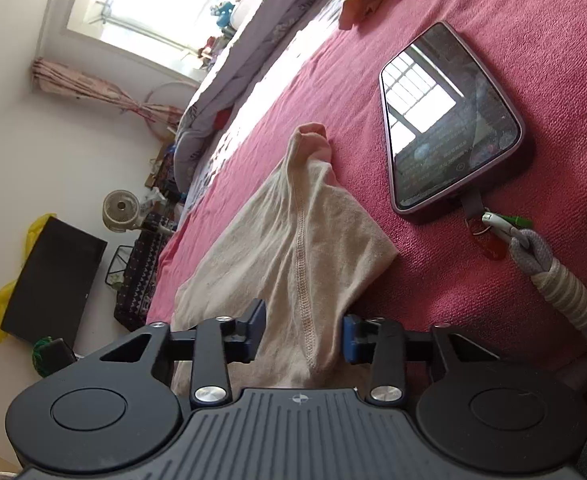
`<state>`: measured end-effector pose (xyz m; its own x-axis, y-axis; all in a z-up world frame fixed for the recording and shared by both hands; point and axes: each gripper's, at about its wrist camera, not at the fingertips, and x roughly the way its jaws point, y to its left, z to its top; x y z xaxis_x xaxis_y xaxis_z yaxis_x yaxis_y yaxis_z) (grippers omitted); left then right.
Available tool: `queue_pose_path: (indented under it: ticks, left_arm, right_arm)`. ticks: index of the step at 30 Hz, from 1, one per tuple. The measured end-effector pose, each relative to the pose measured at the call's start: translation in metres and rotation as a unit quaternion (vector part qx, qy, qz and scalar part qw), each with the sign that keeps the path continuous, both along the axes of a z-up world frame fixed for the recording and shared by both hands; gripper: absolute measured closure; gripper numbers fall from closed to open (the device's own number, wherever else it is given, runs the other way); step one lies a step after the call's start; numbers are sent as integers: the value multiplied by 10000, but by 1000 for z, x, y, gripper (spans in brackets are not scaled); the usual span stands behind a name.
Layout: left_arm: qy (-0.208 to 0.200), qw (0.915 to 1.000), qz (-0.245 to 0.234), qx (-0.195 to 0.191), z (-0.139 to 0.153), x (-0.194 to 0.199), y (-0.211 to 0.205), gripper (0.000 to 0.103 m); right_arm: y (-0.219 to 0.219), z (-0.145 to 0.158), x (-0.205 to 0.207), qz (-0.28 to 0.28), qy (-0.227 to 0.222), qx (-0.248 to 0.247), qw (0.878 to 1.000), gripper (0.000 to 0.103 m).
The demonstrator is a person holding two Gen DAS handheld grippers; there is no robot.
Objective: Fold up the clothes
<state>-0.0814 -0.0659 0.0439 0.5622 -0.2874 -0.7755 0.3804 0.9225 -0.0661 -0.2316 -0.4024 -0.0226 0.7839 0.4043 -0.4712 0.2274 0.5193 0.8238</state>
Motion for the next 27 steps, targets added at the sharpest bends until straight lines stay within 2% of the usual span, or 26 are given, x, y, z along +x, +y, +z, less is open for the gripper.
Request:
queue_pose_path:
  ticks: [4,5,6,9,11,12,17,20,23,27]
  left_arm:
    - [19,10000,16,-58,-1,0,6,20]
    - [23,10000,20,-73,-1,0,8,20]
    - [28,10000,23,-88,-1,0,10,20]
    - [28,9999,31,-94,0,0,11,20]
    - [15,9999,84,-66,3,-1,14,20]
    - [0,9999,126,-44,5,-1,16,20]
    - [-90,9974,700,-114,14,4,57,20]
    - [-118,9930,1142,-280,18,6,91,20]
    - [-172,9847,1662,-492,22,6,131,21]
    - [-209,9728,2180,-760,24,4,173,21]
  right_arm:
    - [5,0,7,130,134,-181,9997,72]
    - [6,-2,9,111,220,-206,9995,75]
    - [6,-4,10,84,236,-144,9996,78]
    - [4,-6,11,20,240,80,9997,77]
    - [6,-3,9,8,184,94,9998,81]
    - [6,0,10,-14,144,90,9999,89]
    - [19,29,23,69,-122,-95,9999,93]
    - [40,53,48,410,-281,-310,9983,93]
    - [80,76,86,1011,-389,-596,9923,93]
    - [161,89,136,2069,-499,-943,9725,93]
